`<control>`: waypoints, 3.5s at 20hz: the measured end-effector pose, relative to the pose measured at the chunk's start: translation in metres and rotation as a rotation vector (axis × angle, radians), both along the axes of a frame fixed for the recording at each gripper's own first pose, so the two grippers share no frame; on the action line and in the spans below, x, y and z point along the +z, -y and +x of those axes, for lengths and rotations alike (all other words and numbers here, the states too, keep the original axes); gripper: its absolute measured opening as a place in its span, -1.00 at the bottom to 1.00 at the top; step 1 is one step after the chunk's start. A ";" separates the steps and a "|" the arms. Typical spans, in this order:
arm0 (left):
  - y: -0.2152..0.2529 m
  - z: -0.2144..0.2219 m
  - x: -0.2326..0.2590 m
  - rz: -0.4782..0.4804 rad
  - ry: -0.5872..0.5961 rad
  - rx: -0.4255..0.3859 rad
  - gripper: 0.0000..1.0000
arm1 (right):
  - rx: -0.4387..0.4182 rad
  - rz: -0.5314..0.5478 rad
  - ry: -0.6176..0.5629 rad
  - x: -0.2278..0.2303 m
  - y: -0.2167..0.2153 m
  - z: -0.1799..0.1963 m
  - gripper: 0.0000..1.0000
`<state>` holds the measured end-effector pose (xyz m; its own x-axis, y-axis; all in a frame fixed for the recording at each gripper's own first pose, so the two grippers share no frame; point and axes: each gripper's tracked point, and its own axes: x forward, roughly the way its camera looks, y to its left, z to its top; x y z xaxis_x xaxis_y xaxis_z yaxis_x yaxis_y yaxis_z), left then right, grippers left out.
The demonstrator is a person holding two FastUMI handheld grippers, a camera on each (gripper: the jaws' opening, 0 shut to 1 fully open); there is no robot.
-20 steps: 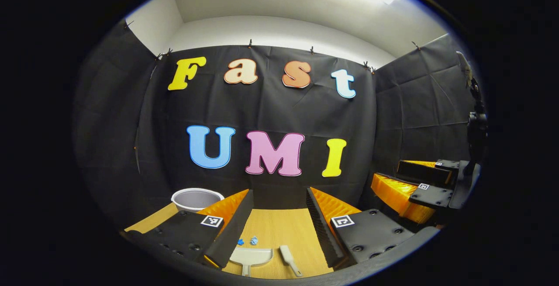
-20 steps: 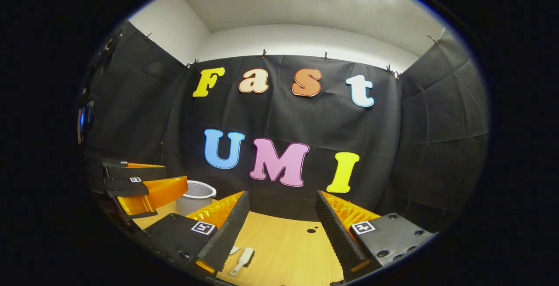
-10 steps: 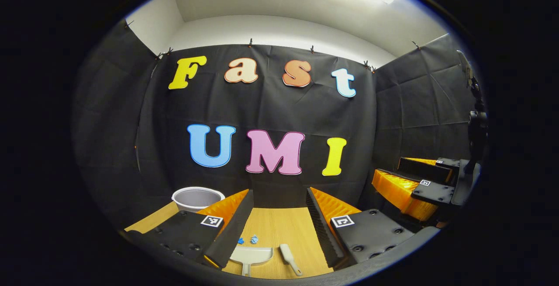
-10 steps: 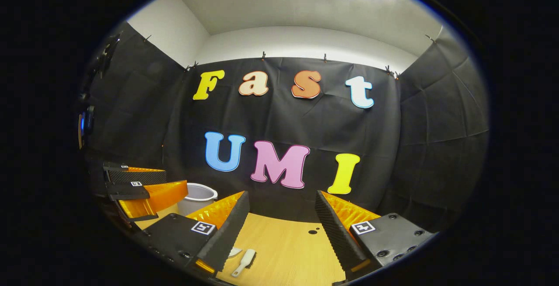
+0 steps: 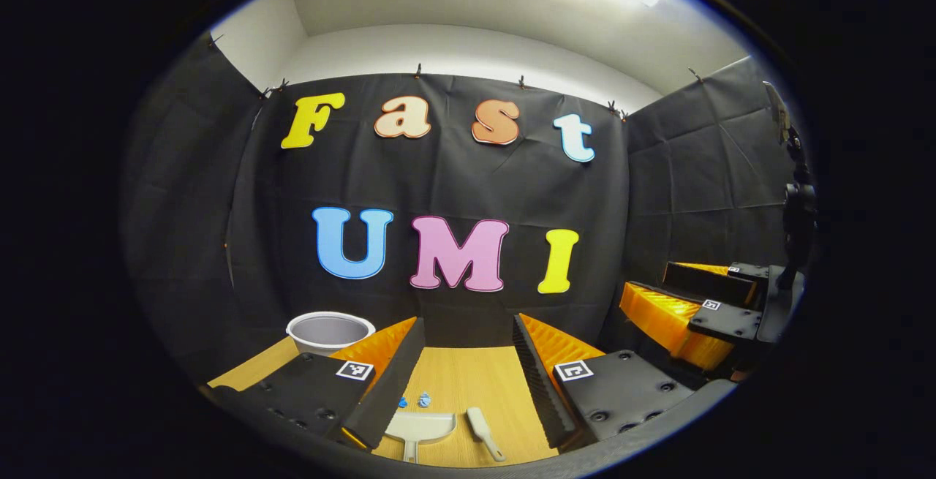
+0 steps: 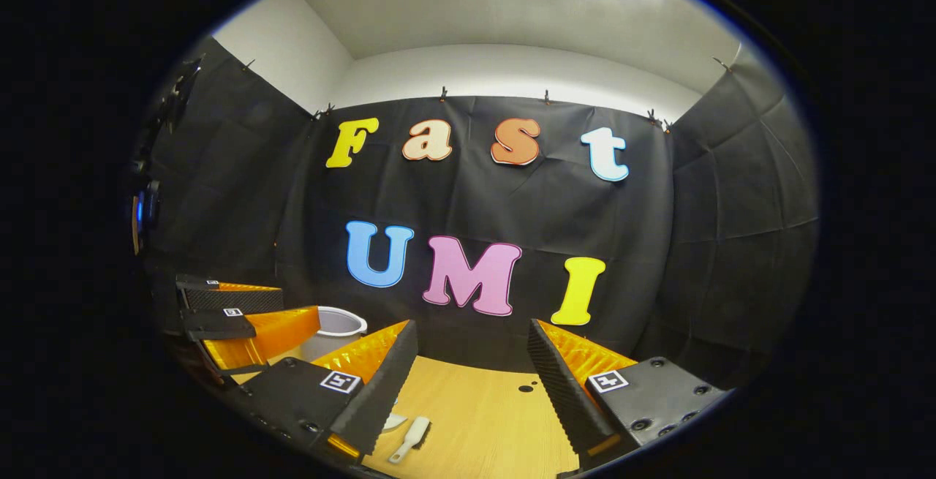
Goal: Pick up the small broom and dustpan from the desktop, sweep the trash into the dustpan with the broom, and then empty the trash into the garbage bin.
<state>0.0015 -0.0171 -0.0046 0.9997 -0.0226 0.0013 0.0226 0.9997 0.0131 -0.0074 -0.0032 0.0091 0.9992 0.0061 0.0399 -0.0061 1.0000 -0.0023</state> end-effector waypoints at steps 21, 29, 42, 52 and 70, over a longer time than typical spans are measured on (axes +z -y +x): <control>-0.012 0.000 -0.023 0.006 -0.063 0.021 0.45 | 0.015 0.007 -0.026 -0.011 -0.009 0.006 0.82; -0.030 0.003 -0.058 0.017 -0.179 0.023 0.45 | 0.043 0.009 -0.080 -0.036 -0.031 0.022 0.83; -0.099 0.023 -0.205 -0.049 -0.679 -0.014 0.48 | 0.021 0.098 -0.481 -0.191 -0.093 0.081 0.94; -0.102 0.033 -0.306 -0.167 -1.029 0.063 0.48 | 0.127 0.133 -1.009 -0.365 -0.121 0.090 0.95; -0.115 0.056 -0.378 -0.189 -1.483 0.156 0.53 | 0.197 0.117 -1.589 -0.515 -0.127 0.074 0.93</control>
<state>0.0577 0.0981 -0.3828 0.0883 -0.0340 -0.9955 -0.2046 0.9775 -0.0515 0.0670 0.1237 -0.5062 0.0100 0.2054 -0.9786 -0.0498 0.9776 0.2047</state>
